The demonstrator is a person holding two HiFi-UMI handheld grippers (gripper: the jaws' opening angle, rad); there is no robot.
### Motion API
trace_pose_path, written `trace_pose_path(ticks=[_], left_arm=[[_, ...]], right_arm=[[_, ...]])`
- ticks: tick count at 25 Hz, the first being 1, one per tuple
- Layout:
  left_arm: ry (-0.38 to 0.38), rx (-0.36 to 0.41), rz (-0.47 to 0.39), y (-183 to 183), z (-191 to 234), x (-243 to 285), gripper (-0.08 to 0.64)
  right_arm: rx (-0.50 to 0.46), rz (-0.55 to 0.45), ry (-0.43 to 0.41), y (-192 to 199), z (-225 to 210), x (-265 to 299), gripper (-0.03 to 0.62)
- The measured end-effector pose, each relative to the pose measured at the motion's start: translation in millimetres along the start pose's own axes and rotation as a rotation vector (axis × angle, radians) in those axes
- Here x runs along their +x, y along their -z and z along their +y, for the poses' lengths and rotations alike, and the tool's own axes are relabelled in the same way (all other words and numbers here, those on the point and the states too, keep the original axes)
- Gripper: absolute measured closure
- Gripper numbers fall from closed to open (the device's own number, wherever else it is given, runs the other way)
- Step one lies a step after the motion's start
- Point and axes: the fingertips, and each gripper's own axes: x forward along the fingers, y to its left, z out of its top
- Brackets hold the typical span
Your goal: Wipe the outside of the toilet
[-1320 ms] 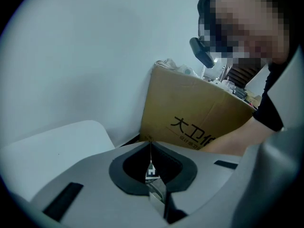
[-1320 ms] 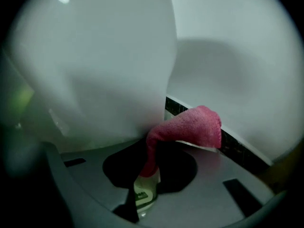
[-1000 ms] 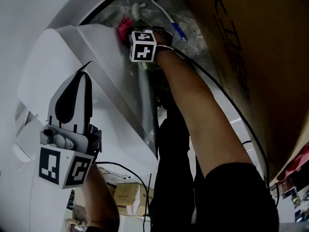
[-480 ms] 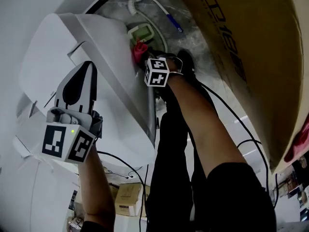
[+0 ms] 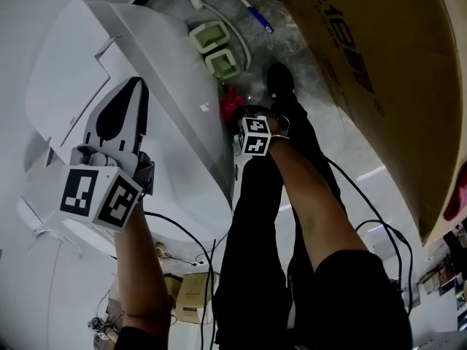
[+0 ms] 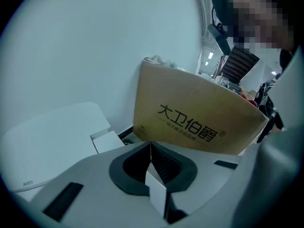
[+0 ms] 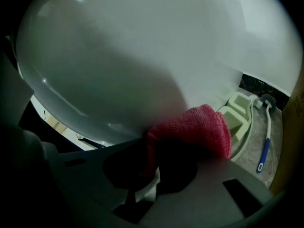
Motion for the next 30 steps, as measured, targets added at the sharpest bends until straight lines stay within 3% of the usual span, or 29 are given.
trace_pose_path(ticks=[6,12,14,16,19,22,27,30], left_arm=[[0.015,0.002,0.007,9,-9,-2,0.541],[0.048,-0.022,0.016,11,-23,-5,0.541],[0.059,-0.038,0.003,7,-28,-13,0.541],[0.064,-0.077,-0.034,-2,-33,-20,0.541],[0.091,-0.096,-0.092,-26,-43,-38,0.541],[0.150,-0.130,-0.123,-42,-63,-75,0.545],[0.165,-0.099,-0.317,-122,-78,-154,0.545],[0.136,-0.074,-0.451,-176,-84,-218,0.545]], right_arm=[[0.037,0.032,-0.054,21,45,12,0.522],[-0.203,0.227,-0.384,47,96,-22,0.522],[-0.163,0.213,-0.404,36,82,-59,0.522],[-0.068,0.128,-0.349,10,51,-106,0.522],[0.068,-0.064,-0.190,-55,-5,-186,0.522],[0.141,-0.244,-0.085,-132,-22,-279,0.522],[0.095,-0.512,0.094,-261,-34,-446,0.522],[0.061,-0.648,0.186,-327,-12,-540,0.522]])
